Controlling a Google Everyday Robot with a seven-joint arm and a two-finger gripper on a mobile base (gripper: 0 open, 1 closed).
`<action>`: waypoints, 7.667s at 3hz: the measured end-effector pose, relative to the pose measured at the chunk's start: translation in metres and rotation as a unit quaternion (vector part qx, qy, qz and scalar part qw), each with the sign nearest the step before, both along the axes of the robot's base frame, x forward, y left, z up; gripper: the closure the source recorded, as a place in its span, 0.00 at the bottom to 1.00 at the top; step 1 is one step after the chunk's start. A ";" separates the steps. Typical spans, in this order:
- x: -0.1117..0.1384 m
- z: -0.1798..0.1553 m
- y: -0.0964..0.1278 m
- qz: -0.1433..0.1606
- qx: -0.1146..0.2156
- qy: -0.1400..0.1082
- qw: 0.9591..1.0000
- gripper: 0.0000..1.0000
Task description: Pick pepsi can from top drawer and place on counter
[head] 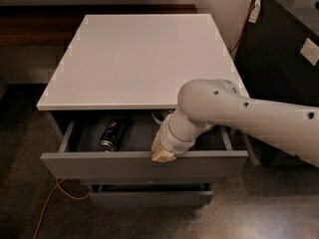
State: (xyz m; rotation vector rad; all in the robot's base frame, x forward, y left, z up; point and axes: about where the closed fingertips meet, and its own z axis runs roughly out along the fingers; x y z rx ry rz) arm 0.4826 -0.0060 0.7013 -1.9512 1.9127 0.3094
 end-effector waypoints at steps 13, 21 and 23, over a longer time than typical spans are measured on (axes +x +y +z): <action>0.011 -0.014 0.020 -0.028 -0.004 0.025 0.999 1.00; -0.122 -0.002 0.053 0.049 0.016 0.152 0.987 1.00; -0.110 0.001 0.045 0.035 0.016 0.143 0.989 1.00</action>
Offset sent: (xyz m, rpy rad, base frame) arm -0.0753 0.0191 0.0532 0.1030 0.0636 0.0512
